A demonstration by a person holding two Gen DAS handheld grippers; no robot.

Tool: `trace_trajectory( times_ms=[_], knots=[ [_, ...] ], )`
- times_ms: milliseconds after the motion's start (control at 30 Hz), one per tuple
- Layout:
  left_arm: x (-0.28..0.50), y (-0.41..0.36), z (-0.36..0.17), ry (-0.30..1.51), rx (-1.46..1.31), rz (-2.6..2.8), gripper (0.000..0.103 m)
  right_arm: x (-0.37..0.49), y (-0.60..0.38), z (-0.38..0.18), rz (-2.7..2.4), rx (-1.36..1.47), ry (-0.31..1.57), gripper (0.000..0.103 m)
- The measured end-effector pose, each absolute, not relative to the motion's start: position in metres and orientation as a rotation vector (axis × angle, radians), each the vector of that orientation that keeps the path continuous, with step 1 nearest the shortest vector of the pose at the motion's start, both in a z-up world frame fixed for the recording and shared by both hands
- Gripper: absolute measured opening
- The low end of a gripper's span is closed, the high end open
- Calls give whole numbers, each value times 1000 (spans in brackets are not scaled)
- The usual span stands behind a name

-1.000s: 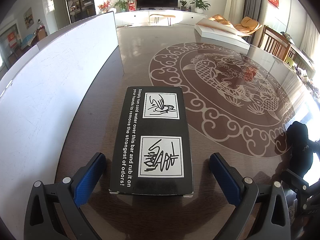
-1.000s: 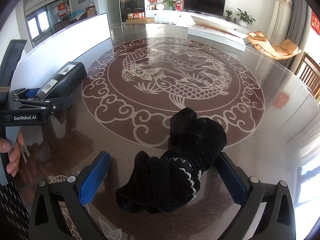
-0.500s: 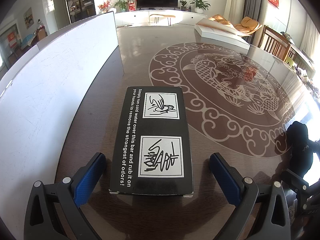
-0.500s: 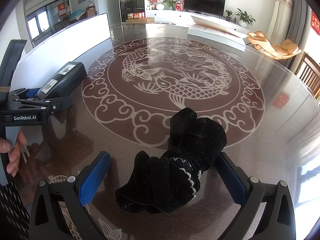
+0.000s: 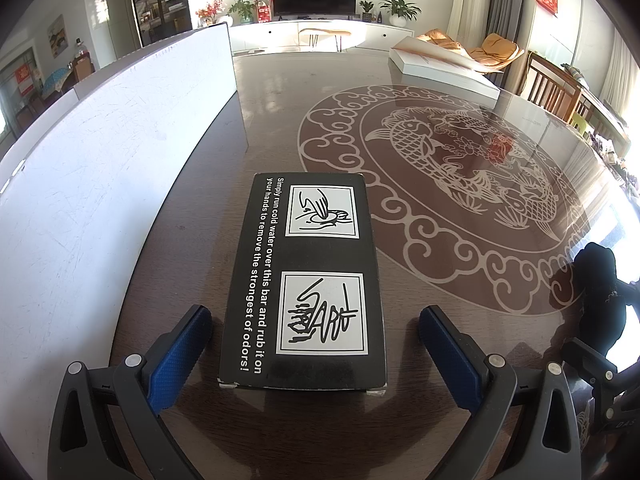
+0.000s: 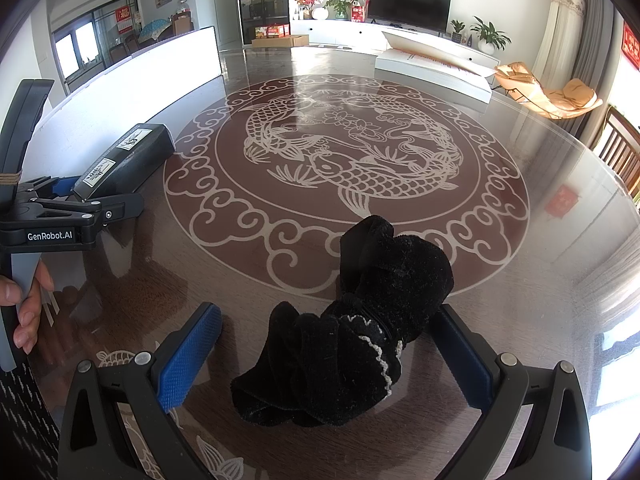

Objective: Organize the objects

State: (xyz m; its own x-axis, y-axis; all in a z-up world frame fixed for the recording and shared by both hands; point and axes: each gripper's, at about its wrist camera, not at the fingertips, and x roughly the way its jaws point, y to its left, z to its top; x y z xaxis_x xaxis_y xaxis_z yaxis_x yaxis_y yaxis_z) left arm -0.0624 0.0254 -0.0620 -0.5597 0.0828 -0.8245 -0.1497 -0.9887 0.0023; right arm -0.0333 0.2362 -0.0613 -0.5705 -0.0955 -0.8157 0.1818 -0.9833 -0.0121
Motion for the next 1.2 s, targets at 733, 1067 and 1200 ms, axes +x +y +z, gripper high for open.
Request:
trace_trajectory(
  times_ms=[733,1067,1200],
  knots=[
    [-60,19,-49,110,-1351,2636,58,-49,245,-43,-2667,1541,-1,93],
    [-48,-3,-8,-126,-1216,2659,58,-44,225,0,-2695,1393,50,40],
    [-39,-29,46,-267,-1110,2661,58,-55,190,54,-2675,1209,38,40]
  ],
)
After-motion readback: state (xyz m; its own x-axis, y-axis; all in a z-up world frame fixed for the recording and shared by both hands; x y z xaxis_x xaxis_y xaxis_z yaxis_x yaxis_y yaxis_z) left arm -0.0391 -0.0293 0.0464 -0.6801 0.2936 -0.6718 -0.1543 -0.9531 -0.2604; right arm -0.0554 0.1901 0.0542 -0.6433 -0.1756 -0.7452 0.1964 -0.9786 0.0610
